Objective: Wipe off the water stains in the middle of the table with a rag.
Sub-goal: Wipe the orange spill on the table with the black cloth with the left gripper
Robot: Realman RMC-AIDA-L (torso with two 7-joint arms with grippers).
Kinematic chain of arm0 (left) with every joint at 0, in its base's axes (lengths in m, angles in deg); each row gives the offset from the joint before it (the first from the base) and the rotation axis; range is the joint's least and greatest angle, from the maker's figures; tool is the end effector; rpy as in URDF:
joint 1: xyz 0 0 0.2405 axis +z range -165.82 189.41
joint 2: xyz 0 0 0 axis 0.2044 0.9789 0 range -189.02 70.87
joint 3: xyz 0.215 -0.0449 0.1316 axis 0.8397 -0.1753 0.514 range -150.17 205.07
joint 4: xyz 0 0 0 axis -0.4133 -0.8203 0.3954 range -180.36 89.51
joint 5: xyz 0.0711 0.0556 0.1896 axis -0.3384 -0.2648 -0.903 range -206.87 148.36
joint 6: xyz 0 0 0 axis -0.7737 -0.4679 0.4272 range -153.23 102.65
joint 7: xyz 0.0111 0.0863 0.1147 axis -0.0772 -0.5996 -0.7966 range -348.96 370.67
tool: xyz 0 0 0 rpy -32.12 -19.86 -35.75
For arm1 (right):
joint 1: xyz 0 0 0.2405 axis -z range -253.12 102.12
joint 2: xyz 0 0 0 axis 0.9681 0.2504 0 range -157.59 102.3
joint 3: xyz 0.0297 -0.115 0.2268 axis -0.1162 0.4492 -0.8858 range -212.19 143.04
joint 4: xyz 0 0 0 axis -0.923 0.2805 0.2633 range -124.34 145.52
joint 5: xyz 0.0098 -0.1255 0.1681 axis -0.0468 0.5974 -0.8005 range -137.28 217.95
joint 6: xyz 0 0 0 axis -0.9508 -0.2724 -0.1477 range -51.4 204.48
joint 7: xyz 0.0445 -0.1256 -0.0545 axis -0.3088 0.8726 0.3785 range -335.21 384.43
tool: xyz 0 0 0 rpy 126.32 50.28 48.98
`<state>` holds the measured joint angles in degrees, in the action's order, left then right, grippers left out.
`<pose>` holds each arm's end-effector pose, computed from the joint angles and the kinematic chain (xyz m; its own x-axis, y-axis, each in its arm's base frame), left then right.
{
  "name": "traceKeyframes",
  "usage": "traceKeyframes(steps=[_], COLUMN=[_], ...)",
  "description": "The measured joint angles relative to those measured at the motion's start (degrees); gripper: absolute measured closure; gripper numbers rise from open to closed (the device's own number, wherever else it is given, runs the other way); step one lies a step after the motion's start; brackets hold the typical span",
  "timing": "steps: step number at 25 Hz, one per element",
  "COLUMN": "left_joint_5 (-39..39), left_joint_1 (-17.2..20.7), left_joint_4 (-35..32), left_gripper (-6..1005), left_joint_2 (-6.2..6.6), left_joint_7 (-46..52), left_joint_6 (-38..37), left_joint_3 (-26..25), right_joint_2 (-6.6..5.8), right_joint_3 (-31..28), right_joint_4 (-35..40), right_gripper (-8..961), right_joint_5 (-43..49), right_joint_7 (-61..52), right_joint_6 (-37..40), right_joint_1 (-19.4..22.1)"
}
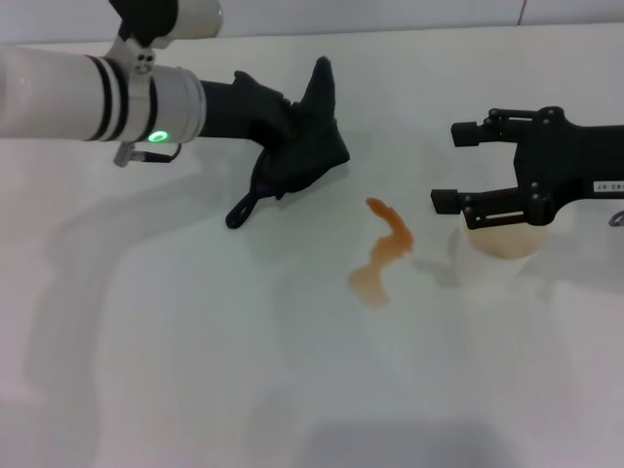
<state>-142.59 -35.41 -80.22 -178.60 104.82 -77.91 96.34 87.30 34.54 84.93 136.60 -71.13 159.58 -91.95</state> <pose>-0.1756 0.4274 -0.0626 0.9432 0.2651 0.2003 0.3249 -0.8618 -0.3895 0.1953 0.3197 0.0494 0.8959 -0.1250 -0.4263 -0.2550 -0.9305 -0.2631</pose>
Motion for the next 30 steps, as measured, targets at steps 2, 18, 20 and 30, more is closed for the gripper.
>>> traceKeyframes(steps=[2,18,20,30], left_joint_5=[2.69,15.87,16.75,21.64], left_joint_1=[-0.03,0.03,-0.02,-1.21], left_joint_4=[0.5,8.21,9.16,11.48], left_gripper=[911,911,912,912], left_joint_2=[0.0,-0.25,-0.27,-0.54], left_joint_7=[-0.12,-4.86,-5.61,-6.01], left_joint_6=[1.51,5.43,5.61,9.57], left_joint_3=[2.27,9.65,9.67,18.99], right_joint_2=[-0.07,-0.32,-0.3,-0.1], right_joint_3=[-0.38,-0.75,-0.75,-0.5], right_joint_4=[0.04,0.3,0.4,0.65], right_gripper=[98,99,99,99], right_joint_5=[0.04,1.83,1.83,1.83], right_joint_7=[0.13,0.23,0.24,0.28], right_joint_6=[-0.09,0.01,-0.01,-0.14], right_joint_1=[-0.04,-0.6,-0.6,-0.67])
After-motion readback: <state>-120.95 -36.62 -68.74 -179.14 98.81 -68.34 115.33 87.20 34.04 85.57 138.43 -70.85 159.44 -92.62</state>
